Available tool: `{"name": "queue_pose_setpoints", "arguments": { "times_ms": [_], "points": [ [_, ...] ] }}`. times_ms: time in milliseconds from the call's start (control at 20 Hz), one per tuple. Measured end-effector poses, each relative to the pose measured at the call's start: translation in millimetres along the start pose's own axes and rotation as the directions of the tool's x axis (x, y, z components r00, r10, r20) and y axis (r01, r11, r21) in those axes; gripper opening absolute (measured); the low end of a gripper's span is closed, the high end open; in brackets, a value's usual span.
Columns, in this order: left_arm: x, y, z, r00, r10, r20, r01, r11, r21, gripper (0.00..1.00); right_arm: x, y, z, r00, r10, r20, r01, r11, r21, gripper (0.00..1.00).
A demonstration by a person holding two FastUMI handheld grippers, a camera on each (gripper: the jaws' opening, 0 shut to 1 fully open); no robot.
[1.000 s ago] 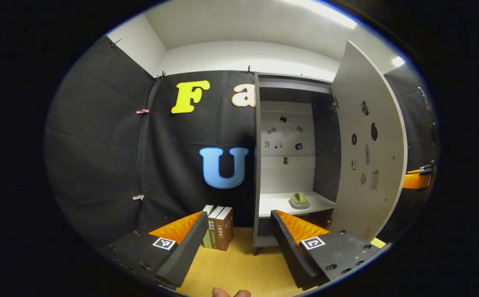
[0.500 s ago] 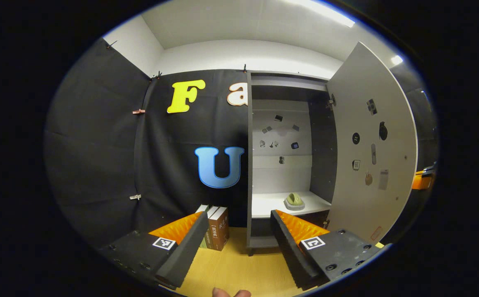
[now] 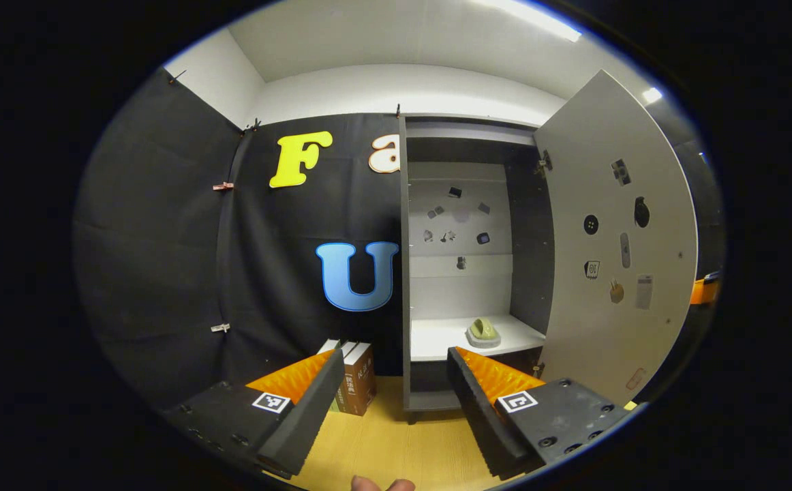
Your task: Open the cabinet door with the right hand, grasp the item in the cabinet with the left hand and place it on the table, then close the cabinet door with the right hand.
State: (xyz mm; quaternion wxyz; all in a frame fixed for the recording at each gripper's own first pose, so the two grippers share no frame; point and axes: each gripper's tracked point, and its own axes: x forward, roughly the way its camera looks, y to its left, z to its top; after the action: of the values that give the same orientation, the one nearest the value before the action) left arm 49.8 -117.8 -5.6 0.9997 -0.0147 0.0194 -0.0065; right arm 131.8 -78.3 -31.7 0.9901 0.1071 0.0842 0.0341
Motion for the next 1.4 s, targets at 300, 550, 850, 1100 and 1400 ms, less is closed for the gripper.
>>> {"name": "queue_pose_setpoints", "arguments": {
  "times_ms": [300,550,850,1100,1400],
  "points": [
    [5,-11,3,1.000,-0.006,0.002,0.006,1.000,0.004,0.94,-1,-4,-2,1.000,0.017,-0.002,-0.017,1.000,-0.008,0.15],
    [14,-25,6,1.000,-0.025,0.000,0.025,1.000,0.009,0.94,-22,-18,11,0.999,0.022,0.027,-0.023,0.999,0.033,0.39],
    [31,-51,5,0.998,-0.065,-0.007,0.065,0.997,0.034,0.92,-22,-40,12,0.997,0.004,0.078,-0.015,0.991,0.131,0.99],
    [50,-85,5,0.992,-0.122,-0.015,0.123,0.992,0.020,0.95,-32,-43,13,0.995,0.032,0.093,-0.039,0.997,0.071,1.00],
    [95,-128,12,0.978,-0.206,-0.021,0.206,0.978,0.013,0.95,-30,-113,10,0.982,-0.162,0.099,0.159,0.986,0.040,0.98]
  ]
}}
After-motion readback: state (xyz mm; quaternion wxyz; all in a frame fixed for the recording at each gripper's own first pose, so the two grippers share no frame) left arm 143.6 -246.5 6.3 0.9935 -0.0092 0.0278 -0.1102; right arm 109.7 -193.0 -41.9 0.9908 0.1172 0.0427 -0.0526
